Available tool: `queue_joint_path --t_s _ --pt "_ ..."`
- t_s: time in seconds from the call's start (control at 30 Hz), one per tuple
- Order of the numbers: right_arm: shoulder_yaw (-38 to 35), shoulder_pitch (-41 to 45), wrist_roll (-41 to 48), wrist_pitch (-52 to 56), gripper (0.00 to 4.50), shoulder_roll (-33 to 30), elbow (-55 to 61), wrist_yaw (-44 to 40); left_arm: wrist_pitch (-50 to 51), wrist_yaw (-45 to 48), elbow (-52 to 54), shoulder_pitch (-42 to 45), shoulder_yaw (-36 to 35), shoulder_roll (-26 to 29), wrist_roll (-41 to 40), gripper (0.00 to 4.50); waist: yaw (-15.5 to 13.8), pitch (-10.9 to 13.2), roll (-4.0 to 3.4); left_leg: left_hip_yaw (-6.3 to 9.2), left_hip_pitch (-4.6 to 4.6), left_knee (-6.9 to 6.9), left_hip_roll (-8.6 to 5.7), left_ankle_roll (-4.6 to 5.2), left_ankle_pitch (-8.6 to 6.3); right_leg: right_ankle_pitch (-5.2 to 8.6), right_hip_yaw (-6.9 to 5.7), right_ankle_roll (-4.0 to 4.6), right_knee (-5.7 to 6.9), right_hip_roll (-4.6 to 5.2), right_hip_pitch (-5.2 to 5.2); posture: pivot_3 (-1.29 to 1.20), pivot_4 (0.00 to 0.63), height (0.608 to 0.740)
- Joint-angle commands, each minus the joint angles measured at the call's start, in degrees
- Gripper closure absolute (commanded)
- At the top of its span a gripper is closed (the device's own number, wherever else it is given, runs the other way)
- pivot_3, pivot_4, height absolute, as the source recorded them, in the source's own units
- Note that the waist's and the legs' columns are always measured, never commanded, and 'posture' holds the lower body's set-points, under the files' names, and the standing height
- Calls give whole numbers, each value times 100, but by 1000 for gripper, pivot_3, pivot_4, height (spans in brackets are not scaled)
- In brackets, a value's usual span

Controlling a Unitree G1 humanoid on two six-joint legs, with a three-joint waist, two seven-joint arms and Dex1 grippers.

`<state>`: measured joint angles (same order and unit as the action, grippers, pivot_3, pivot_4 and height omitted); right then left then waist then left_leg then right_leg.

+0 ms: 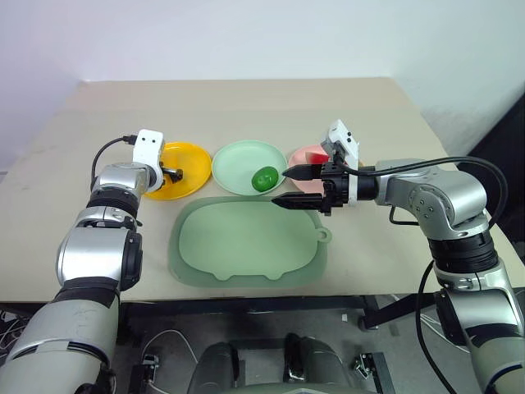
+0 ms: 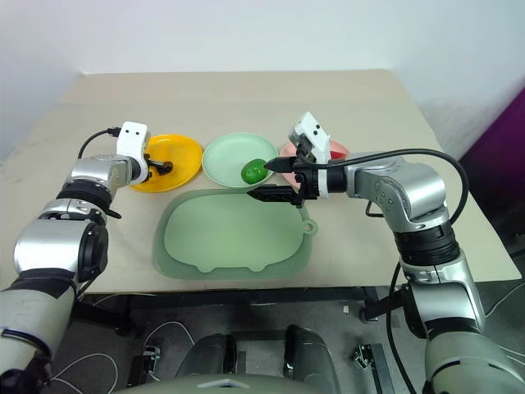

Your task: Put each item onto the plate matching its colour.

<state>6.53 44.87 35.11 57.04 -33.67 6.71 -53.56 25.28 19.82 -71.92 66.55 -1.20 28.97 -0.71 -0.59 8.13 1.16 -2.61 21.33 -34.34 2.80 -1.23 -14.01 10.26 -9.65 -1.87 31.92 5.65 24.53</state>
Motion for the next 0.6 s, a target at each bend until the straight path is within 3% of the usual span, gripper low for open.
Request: queue_joint_path --t_s 0.03,0.47,0.6 --pt "-149 80 103 -28 0 -1 204 0 -215 -32 134 236 -57 124 98 29 0 0 0 0 0 -1 1 0 0 0 0 0 0 0 0 0 150 740" --pt "-114 78 104 -29 0 57 167 11 88 264 614 569 133 285 366 29 1 0 1 0 1 -1 1 -1 0 0 0 0 0 0 0 0 150 740" --pt "-169 132 18 -156 0 134 -26 85 135 493 1319 429 36 345 238 29 3 0 1 1 1 -1 2 -1 0 0 0 1 1 0 1 0 150 740"
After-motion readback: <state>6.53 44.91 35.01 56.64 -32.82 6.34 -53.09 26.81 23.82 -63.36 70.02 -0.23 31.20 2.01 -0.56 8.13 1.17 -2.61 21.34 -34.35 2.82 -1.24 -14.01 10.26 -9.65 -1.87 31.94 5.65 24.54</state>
